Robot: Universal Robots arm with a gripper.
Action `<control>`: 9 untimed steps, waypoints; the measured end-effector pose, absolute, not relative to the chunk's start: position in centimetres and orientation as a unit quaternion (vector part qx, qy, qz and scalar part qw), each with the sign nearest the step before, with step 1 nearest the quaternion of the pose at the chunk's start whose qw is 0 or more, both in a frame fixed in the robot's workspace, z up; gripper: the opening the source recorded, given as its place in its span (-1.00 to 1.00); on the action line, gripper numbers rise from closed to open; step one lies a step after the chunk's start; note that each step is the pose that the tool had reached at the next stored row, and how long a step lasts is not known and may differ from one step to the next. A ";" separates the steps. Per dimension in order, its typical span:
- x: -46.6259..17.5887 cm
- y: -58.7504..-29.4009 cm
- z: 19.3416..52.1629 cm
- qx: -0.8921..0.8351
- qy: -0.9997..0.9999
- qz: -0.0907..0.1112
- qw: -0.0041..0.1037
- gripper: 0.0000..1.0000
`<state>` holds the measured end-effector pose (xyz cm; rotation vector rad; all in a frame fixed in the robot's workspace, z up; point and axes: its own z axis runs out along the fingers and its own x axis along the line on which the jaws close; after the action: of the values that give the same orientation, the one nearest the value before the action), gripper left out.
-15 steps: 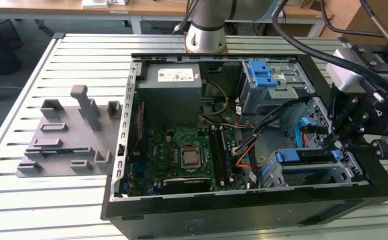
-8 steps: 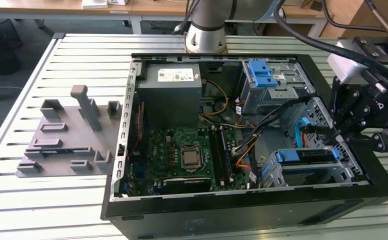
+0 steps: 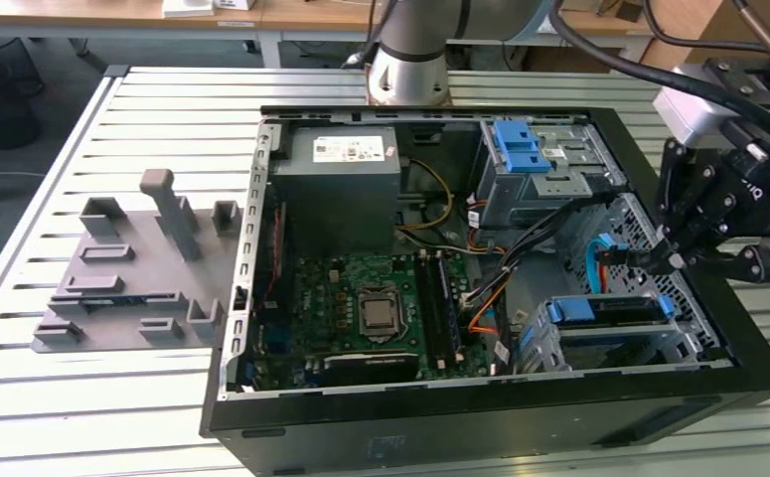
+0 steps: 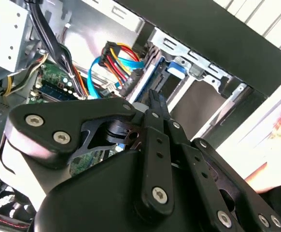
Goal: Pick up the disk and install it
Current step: 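Insert the first disk wire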
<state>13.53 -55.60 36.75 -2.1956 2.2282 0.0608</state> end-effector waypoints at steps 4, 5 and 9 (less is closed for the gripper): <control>13.5 -54.8 37.1 -0.702 0.712 0.017 0.006 -0.79; 13.5 -54.6 37.1 -0.702 0.712 0.017 0.006 -0.79; 13.5 -54.4 37.1 -0.702 0.712 0.016 0.005 -0.79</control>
<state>13.54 -54.41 37.06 -2.1976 2.2300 0.0494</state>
